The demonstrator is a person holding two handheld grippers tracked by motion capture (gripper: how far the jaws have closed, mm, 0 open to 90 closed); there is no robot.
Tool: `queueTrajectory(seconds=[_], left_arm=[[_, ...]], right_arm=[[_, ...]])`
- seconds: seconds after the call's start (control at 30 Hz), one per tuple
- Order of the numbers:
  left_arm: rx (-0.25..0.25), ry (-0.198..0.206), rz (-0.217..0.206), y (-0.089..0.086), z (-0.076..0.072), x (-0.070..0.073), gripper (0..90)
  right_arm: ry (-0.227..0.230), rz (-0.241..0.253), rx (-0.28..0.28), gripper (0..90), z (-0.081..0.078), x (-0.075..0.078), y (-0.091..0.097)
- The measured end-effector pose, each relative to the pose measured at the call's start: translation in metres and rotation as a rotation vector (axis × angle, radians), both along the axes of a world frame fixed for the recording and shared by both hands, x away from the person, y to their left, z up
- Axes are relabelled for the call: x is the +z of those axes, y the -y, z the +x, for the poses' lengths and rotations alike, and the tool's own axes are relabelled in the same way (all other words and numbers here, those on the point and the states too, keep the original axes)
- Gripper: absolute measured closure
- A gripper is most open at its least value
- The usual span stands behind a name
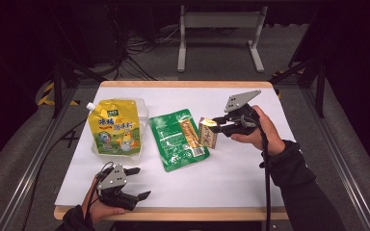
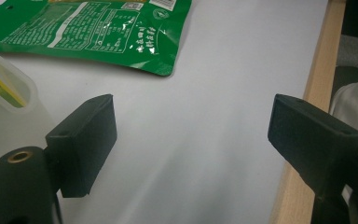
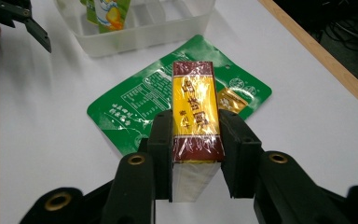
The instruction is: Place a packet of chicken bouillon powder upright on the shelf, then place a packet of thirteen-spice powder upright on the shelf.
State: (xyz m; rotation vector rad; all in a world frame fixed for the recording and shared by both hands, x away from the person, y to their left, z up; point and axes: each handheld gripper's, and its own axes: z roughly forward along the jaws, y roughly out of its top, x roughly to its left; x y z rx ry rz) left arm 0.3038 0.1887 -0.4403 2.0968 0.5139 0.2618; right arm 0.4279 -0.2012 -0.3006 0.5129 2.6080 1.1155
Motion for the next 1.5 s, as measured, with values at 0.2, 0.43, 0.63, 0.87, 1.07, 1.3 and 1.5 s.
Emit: queueTrajectory(seconds=[0.2,0.43,0.63,0.87,1.07,1.3,1.5], left_arm=[[0.013,0.002,-0.008,-0.001,0.0,0.0,15.8],[0.026,0.001,-0.008,-0.003,-0.001,-0.001,14.2],[0.026,0.005,-0.019,-0.004,-0.004,0.0,14.1],[0.011,0.008,-0.014,-0.002,-0.006,0.0,14.1],[0.009,0.001,-0.011,-0.001,-0.008,-0.001,13.9],[0.007,-0.001,-0.017,-0.001,-0.011,-0.002,14.0],[0.006,-0.003,-0.012,-0.002,-0.015,-0.002,14.0]], right_arm=[[0.019,0.012,0.016,68.5,0.003,0.006,-0.014],[0.022,0.041,0.031,68.5,0.01,0.007,-0.032],[0.023,0.061,0.054,68.6,0.018,0.004,-0.059],[0.021,0.089,0.046,68.5,0.029,-0.005,-0.089],[0.027,0.113,0.042,68.6,0.041,-0.014,-0.106],[0.046,0.172,0.05,68.6,0.054,-0.021,-0.124],[0.049,0.196,0.059,68.6,0.063,-0.024,-0.136]])
